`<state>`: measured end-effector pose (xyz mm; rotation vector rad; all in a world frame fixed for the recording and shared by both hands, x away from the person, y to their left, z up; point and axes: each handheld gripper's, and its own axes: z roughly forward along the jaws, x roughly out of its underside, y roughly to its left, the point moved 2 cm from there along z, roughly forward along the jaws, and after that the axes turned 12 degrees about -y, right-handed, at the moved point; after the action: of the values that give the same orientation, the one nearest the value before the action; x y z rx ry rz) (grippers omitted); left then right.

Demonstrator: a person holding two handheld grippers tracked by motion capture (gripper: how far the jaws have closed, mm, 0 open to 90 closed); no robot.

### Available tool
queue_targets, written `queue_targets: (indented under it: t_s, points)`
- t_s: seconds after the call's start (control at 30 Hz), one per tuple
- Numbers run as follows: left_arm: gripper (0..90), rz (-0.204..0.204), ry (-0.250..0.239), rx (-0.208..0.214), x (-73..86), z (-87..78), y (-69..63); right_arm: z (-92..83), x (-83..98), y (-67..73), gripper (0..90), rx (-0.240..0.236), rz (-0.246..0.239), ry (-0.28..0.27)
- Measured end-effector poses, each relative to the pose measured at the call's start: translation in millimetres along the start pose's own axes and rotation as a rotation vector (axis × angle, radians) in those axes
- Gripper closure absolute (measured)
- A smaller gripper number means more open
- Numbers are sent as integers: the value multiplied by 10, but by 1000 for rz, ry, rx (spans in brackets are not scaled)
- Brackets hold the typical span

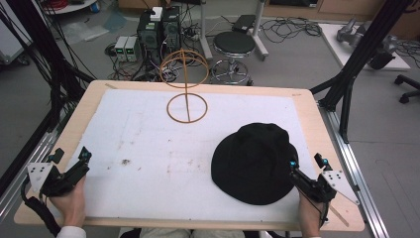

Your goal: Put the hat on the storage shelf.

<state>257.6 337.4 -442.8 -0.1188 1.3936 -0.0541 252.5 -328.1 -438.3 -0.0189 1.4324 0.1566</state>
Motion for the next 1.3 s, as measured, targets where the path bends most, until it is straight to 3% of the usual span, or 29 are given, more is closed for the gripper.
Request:
queue_targets:
  t_s: [0.93, 1.17, 1.3]
  points:
    - [220, -15, 11, 10, 18, 25, -18, -18, 0, -19, 176, 4, 14, 1]
    - [220, -21, 16, 13, 26, 36, -20, -12, -29, 28, 174, -37, 5, -14]
    - [219, -25, 18, 16, 25, 34, -27, -31, -67, 55, 174, -95, 37, -50]
